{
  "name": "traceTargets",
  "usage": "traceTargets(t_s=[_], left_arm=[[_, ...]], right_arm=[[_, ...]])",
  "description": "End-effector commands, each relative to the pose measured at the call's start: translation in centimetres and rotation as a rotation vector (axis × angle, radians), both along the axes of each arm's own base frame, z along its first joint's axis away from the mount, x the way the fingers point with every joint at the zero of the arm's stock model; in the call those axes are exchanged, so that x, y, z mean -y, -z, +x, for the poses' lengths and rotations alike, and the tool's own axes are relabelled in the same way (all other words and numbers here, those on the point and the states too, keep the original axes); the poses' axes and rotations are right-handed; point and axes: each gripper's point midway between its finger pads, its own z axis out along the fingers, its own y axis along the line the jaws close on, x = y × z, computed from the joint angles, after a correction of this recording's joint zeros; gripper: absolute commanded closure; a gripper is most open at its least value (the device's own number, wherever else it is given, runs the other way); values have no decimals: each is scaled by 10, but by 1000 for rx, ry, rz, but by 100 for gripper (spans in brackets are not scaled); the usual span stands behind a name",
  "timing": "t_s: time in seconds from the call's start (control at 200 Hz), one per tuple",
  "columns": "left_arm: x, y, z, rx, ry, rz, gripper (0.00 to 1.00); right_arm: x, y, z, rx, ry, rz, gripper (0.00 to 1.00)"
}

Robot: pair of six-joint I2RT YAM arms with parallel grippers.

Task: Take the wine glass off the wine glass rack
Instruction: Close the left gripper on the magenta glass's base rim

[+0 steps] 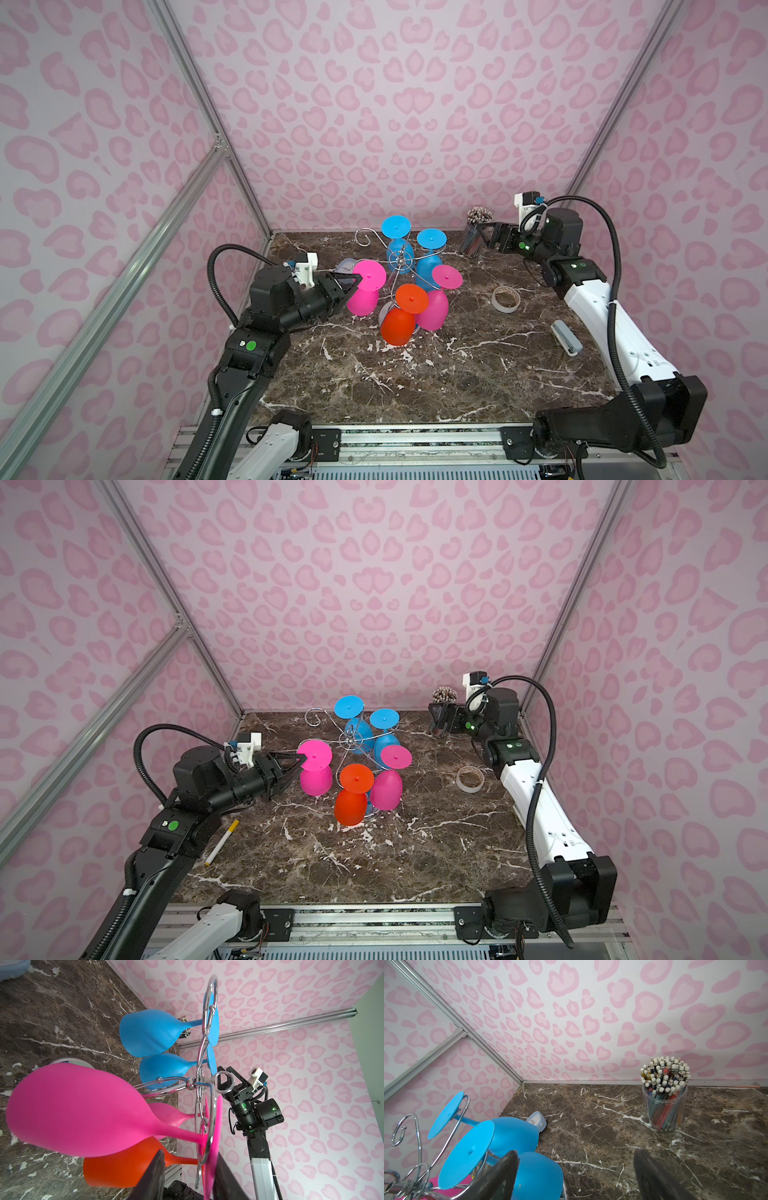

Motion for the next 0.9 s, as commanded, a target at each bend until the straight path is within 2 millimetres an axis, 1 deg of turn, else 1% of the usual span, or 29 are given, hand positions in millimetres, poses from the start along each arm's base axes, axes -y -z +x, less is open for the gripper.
traceTargets(t_s=[0.0, 0.055, 0.065, 0.08, 0.295, 0.6, 0.7, 0.895], left_arm=[[-1, -10, 5, 36, -15, -10, 63], [0, -11, 6, 36, -14, -9, 63], [0, -11, 6, 38, -14, -9, 66], [-1, -11, 6, 38, -16, -9, 67], [1, -7, 8, 19, -10, -10, 75], [0, -9, 5, 21, -14, -10, 85], [-1, -7, 5, 12, -15, -9, 85], [-2, -10, 3, 14, -19, -11, 85]], right_arm=[[-2, 5, 1, -8, -11, 7, 11], [-2, 5, 1, -9, -11, 6, 11], [-2, 5, 1, -9, -11, 6, 11], [-2, 5, 1, -9, -11, 7, 11], [-2, 5, 0, -13, -11, 7, 12], [-2, 7, -2, -21, -11, 7, 12], [-2, 8, -2, -23, -11, 9, 12], [-2, 7, -4, -24, -14, 5, 12]])
